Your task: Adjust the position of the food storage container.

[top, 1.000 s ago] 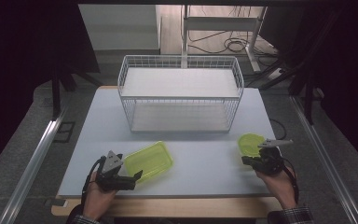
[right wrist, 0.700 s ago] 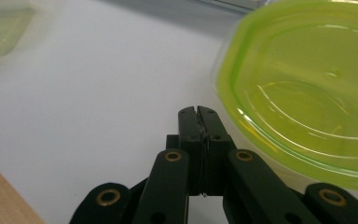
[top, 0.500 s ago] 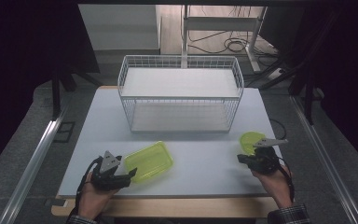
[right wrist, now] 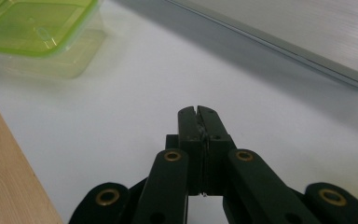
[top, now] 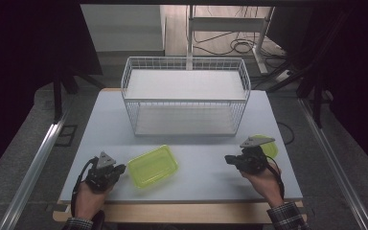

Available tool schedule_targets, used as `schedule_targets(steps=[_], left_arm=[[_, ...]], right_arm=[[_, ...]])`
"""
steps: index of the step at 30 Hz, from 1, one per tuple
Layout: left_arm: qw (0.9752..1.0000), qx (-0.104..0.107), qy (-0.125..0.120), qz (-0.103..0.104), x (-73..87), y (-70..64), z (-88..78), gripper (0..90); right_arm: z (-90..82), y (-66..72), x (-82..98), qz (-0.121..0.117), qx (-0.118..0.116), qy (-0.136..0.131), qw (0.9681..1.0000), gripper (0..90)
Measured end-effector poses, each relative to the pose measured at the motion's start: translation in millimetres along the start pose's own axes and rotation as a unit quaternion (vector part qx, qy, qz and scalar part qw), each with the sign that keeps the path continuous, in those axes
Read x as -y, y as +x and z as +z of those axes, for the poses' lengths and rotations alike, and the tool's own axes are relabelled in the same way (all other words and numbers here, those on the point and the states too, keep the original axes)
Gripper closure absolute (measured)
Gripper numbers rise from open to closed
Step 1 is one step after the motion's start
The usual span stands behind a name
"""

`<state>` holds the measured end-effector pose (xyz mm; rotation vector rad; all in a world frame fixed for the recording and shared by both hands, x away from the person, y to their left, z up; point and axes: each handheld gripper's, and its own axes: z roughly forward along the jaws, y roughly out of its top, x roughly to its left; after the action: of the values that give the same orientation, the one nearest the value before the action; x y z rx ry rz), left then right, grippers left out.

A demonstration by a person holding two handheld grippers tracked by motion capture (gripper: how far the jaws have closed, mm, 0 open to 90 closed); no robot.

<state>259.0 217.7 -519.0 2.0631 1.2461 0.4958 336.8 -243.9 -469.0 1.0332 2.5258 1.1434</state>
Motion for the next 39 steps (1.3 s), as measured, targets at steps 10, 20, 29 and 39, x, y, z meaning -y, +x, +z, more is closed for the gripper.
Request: schedule_targets(steps=[10,20,29,39], left_arm=[[0.9996,0.026,-0.007,-0.005,-12.4,-0.1,16.6,86.7],[0.999,0.043,-0.008,0.01,-31.8,-16.8,34.9,85.8],[0.9977,0.061,0.002,0.03,-47.5,-32.8,52.9,85.4],[0.9964,0.067,0.007,0.051,-57.1,-48.4,64.3,84.6]], right_arm=[[16.7,8.0,-8.6,-0.007,-0.009,0.0,0.9999,89.1],[21.0,13.5,-2.7,-0.009,-0.012,0.004,0.9999,87.6],[19.8,13.8,4.9,-0.002,-0.008,0.006,0.9999,87.7],[13.3,14.5,13.4,-0.002,0.0,0.007,1.0,86.5]])
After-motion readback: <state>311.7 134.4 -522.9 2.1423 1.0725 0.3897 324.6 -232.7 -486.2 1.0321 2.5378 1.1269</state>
